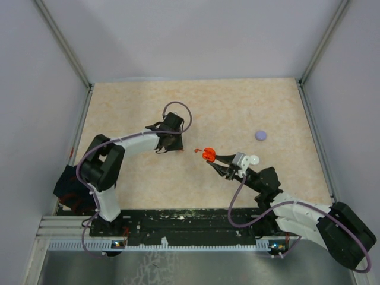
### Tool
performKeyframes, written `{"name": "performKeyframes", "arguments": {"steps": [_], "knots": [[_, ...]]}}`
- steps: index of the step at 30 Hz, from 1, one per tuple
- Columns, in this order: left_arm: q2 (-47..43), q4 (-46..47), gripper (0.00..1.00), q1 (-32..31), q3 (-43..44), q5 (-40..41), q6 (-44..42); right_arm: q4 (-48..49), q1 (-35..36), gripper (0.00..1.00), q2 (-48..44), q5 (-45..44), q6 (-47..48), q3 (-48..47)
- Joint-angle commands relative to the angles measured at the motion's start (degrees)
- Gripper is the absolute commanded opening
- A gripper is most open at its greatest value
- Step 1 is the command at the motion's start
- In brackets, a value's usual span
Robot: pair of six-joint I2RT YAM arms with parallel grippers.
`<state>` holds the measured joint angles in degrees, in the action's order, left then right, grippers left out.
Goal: Insert the wireless bluetooth earbuds into the charging case
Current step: Pick up the earbud from the center of the board.
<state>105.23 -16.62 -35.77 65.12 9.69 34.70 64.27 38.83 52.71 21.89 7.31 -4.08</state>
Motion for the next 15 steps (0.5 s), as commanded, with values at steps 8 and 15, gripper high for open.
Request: {"name": "performKeyframes", "arguments": {"steps": [8, 15], "knots": [[2.84, -1.31, 0.38, -2.37, 4.49, -3.86, -5.49, 2.76, -0.11, 0.0, -0.29, -0.48, -0.13, -0.45], [3.58, -2.13, 0.39, -3.86, 6.02, -3.41, -8.34, 1.93, -0.14, 0.0, -0.74, -0.58, 0.06, -0.58]]}}
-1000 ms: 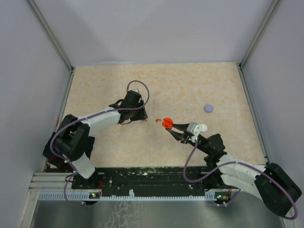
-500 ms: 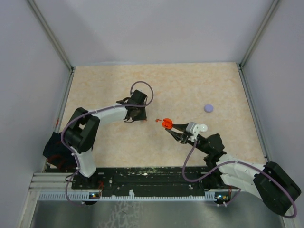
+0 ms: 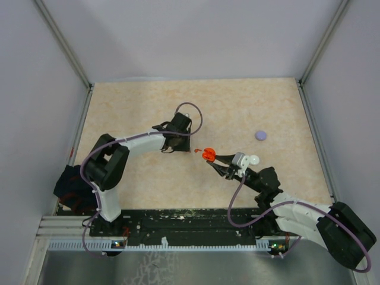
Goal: Insert the wireless bluetooth earbuds into the charging case
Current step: Pick up the earbud from the center of the board.
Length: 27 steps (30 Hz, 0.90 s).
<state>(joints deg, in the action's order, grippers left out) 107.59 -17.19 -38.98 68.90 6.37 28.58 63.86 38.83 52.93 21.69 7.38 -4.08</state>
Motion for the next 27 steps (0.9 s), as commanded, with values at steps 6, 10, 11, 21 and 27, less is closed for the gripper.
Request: {"name": "performKeyframes", "arguments": {"steps": [6, 10, 11, 21, 27], "knots": [[2.64, -5.59, 0.41, -1.3, 3.87, 4.76, -0.56, 1.93, -0.11, 0.0, -1.25, -0.42, 0.1, -0.58], [2.62, -6.3, 0.46, -2.2, 4.39, 7.21, 1.21, 1.88, -0.15, 0.0, -1.17, -0.25, 0.09, -0.69], [2.62, -6.35, 0.48, -2.31, 4.59, 7.59, 1.72, 1.89, -0.16, 0.0, -1.23, -0.22, 0.09, -0.67], [4.24, -8.8, 0.54, -3.38, 6.14, 11.71, 3.21, 1.54, -0.15, 0.0, -1.34, -0.33, 0.18, -0.67], [5.14, -11.65, 0.54, -4.4, 6.46, 15.81, 3.99, 1.75, -0.13, 0.0, -1.05, 0.02, 0.09, -0.75]]}}
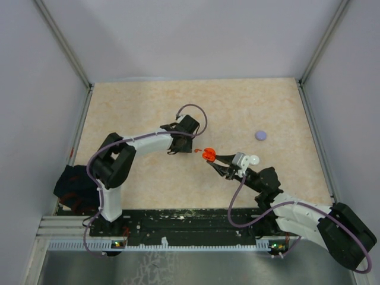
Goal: Insert the wireless bluetooth earbuds into the charging case
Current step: Pick up the earbud from the center of the board.
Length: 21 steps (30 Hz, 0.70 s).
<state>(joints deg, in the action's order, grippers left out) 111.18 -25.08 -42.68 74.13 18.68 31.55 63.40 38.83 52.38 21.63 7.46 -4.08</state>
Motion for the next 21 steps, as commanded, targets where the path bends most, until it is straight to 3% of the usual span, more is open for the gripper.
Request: {"name": "performKeyframes", "arguments": {"steps": [1, 14, 21], "knots": [[1.65, -4.15, 0.54, -0.88, 1.35, 3.8, 1.1, 2.25, -0.15, 0.0, -0.57, 0.04, 0.0, -0.69], [-1.49, -7.09, 0.53, -1.88, -0.74, 6.88, 2.17, 2.17, -0.16, 0.0, -1.01, 0.17, -0.19, -0.67], [-2.49, -4.98, 0.46, -1.88, -1.76, 4.48, 2.77, 2.02, -0.16, 0.0, -1.21, 0.17, -0.17, -0.67]]}}
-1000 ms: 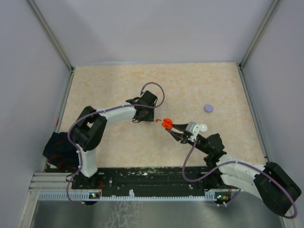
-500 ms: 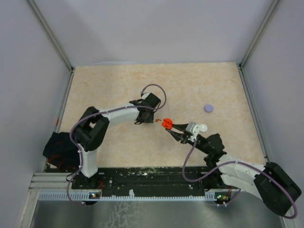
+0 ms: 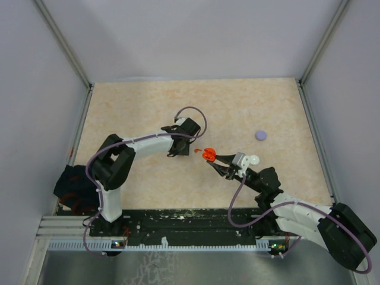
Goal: Insert the wireless bluetooth earbuds into the charging case
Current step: Pick up the earbud from the center of the board.
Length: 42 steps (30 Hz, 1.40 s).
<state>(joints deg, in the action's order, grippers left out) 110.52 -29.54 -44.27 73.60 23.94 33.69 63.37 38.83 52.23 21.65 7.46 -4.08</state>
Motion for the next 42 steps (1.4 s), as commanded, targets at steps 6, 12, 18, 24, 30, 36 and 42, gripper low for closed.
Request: {"name": "performKeyframes", "arguments": {"steps": [6, 12, 18, 24, 30, 36, 42], "knots": [[-1.62, 0.83, 0.41, -0.29, -0.59, -1.94, -0.59, 1.75, -0.16, 0.0, -1.34, 0.15, -0.08, -0.67], [-0.87, 0.78, 0.37, -0.2, -0.03, -0.79, -1.22, 1.75, -0.16, 0.0, -1.33, 0.2, -0.16, -0.67], [0.01, 0.97, 0.34, -0.11, 0.22, -0.91, -1.73, 1.75, -0.11, 0.0, -0.96, 0.34, -0.17, -0.75], [0.81, 0.89, 0.3, -0.11, 0.87, -0.53, -2.44, 1.93, -0.15, 0.0, -0.3, 0.62, -0.17, -0.91], [0.89, 1.6, 0.25, -0.11, 0.91, 0.09, -4.13, 1.84, -0.16, 0.0, -0.2, 0.77, -0.09, -0.93], [-0.76, 2.53, 0.2, -0.2, 0.38, 1.16, -6.21, 1.84, -0.16, 0.0, -0.2, 0.76, 0.01, -0.93], [-7.89, 3.86, 0.19, -1.82, -2.01, 2.77, -8.23, 1.69, -0.15, 0.0, -0.28, 1.25, -0.32, -1.17]]}}
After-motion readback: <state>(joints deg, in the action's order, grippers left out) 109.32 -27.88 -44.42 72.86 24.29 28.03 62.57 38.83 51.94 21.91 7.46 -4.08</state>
